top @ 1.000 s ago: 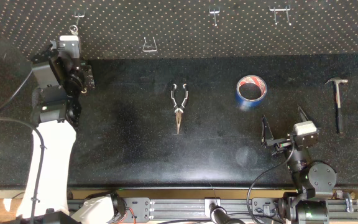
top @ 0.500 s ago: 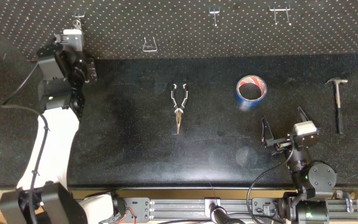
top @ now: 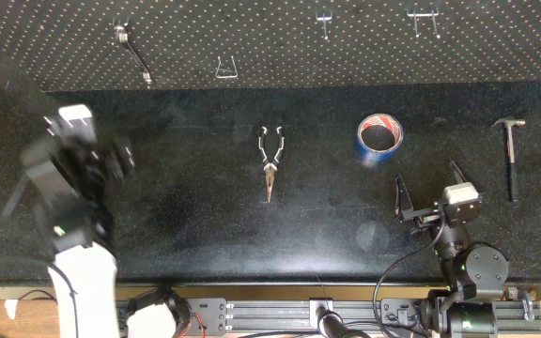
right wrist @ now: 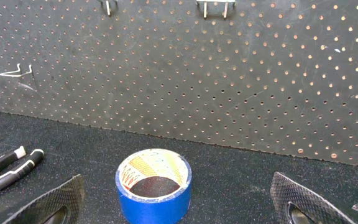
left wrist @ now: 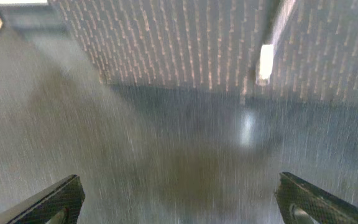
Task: Place Tools Onto Pegboard
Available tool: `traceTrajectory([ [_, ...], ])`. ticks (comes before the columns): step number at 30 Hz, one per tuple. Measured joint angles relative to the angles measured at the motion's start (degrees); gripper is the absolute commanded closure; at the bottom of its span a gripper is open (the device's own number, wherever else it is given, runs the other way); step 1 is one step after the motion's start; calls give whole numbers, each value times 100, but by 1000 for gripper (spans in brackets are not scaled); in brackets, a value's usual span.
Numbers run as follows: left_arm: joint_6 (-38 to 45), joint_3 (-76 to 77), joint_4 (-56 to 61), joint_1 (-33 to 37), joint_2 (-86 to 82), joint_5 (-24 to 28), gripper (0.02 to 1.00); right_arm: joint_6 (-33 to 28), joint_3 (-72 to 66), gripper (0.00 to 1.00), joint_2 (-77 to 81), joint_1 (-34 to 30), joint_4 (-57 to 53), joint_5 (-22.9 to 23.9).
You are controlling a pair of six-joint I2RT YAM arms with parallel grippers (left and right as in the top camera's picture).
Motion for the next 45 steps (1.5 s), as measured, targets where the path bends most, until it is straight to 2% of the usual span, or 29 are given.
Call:
traceTrajectory([
  [4, 518, -1587, -245, -133, -986, -33, 23, 0, 0, 27, 0, 0, 2, 2],
  [6, 348, -1781, -717, -345, -1637, -15, 23, 0, 0, 25, 0, 0, -2, 2],
  [10, -20, -1749, -780, -901, -1895, 122, 23, 0, 0, 25, 0, 0, -4, 2],
  [16, -308, -894, -1196, -1775, -245, 120, 23, 0, 0, 25, 2, 0, -2, 0],
  [21, -741, 879, -1488, -2664, 1287, 122, 23, 0, 0, 25, 0, 0, -2, 0],
  [27, -1419, 2553, -2507, -3526, 2658, 125, 23, 0, 0, 25, 0, 0, -2, 2],
  [36, -2944, 2820, -2455, -4662, 2992, -20, 23, 0, 0, 25, 0, 0, -2, 2],
  [40, -3434, 2846, -2441, -4813, 3329, -302, 23, 0, 0, 27, 0, 0, -2, 2],
  [45, -3661, 2850, -2435, -4813, 3943, -446, 23, 0, 0, 25, 0, 0, -4, 2],
])
